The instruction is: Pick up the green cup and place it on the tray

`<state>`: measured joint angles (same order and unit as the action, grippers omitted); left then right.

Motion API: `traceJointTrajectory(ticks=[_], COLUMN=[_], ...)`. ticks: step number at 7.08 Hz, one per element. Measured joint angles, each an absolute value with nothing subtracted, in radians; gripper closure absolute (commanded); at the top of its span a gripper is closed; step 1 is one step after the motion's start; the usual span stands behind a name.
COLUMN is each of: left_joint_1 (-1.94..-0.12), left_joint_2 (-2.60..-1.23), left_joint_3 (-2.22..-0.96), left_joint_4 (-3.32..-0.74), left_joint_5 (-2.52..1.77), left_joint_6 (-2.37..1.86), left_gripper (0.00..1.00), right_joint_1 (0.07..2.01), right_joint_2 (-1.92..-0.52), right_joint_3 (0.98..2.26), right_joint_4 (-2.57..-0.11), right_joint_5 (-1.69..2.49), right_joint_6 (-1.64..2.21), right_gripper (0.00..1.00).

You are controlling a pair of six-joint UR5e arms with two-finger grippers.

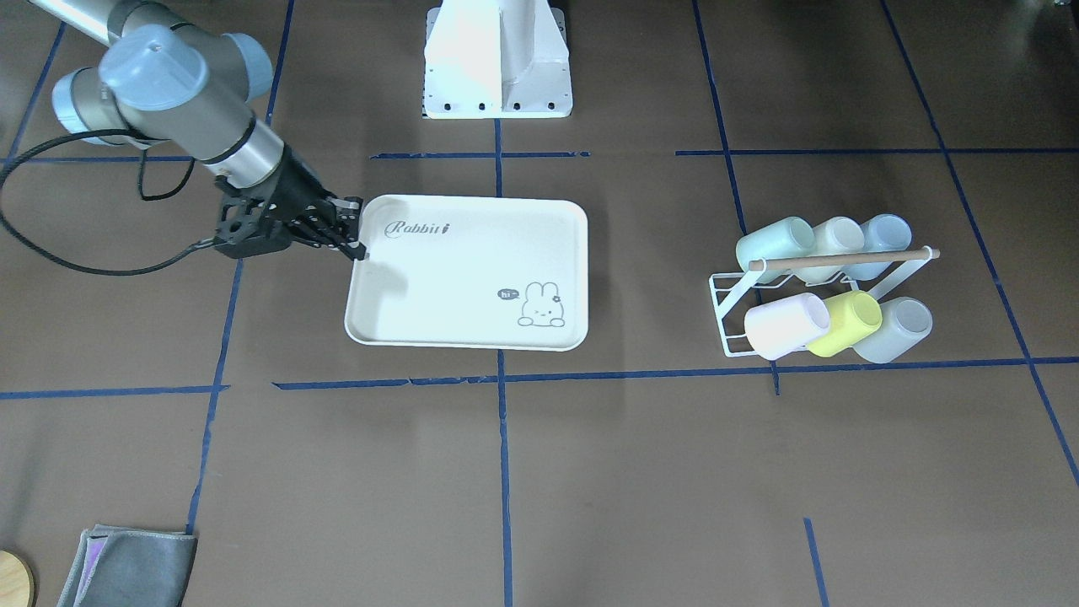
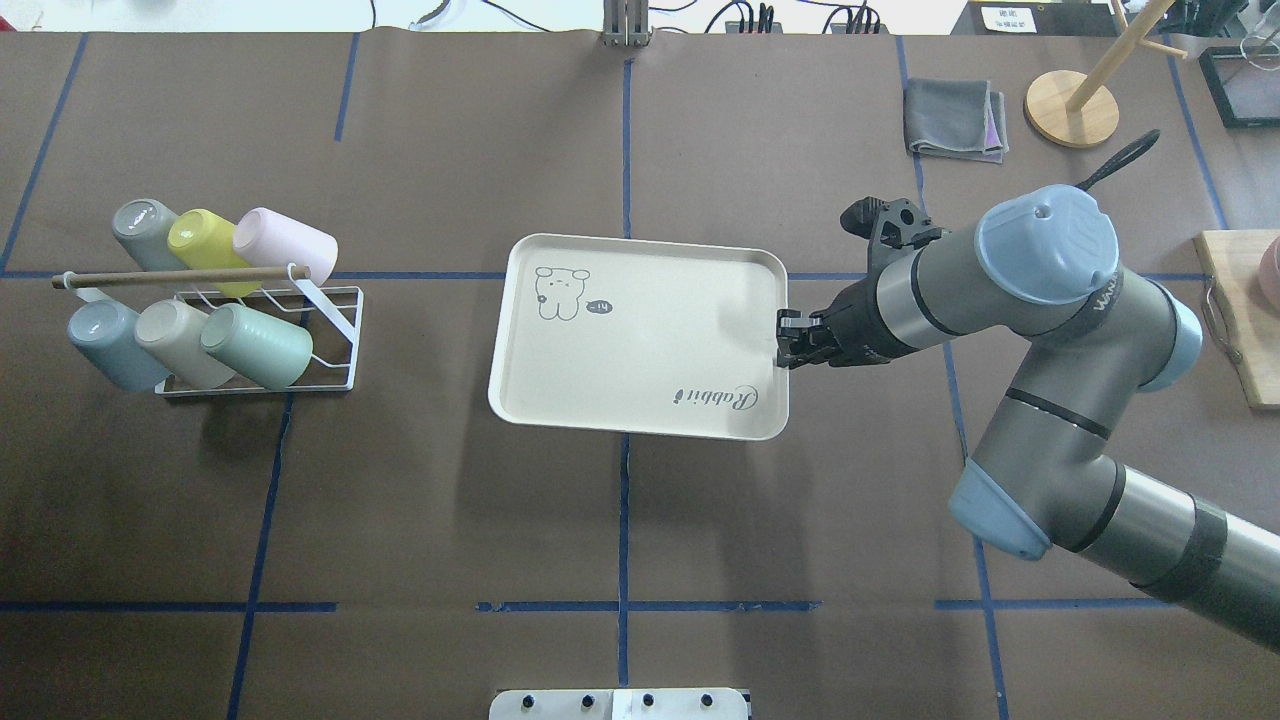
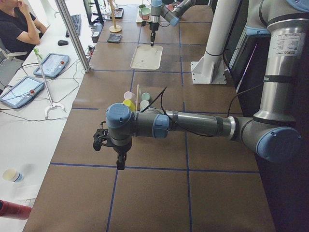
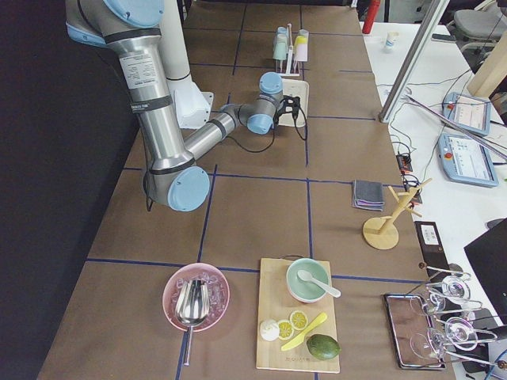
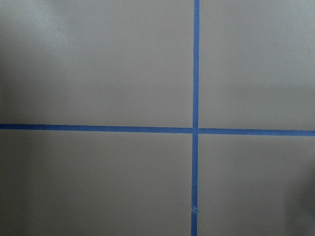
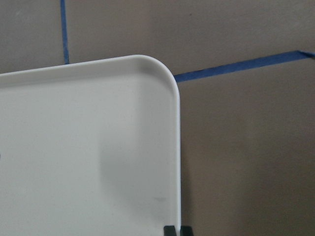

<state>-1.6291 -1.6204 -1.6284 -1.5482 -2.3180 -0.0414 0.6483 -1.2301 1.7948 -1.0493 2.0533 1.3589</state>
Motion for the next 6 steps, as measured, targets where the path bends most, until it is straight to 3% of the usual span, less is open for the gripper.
traceJointTrajectory(ticks=[4, 5, 6], left_joint_1=[-1.629, -1.629, -1.629], left_joint_2=[-1.62, -1.62, -1.62], left_joint_3=[-1.621, -1.621, -1.622], left_joint_4=[-1.55, -1.551, -1.551], left_joint_5=[-2.318, -2.318, -2.318], left_joint_6=[-0.041, -0.04, -0.04], left_gripper=[0.0, 0.0, 0.0], right_joint_1=[0.548, 0.54, 0.536], right_joint_2=[-1.222, -1.218, -1.212], right_joint_3=[1.78, 1.771, 1.765], right_joint_4=[-1.066, -1.067, -1.067], right_joint_5=[1.988, 1.979, 1.974], right_joint_6=[1.351, 1.35, 1.349], right_gripper=[1.0, 0.92, 0.4])
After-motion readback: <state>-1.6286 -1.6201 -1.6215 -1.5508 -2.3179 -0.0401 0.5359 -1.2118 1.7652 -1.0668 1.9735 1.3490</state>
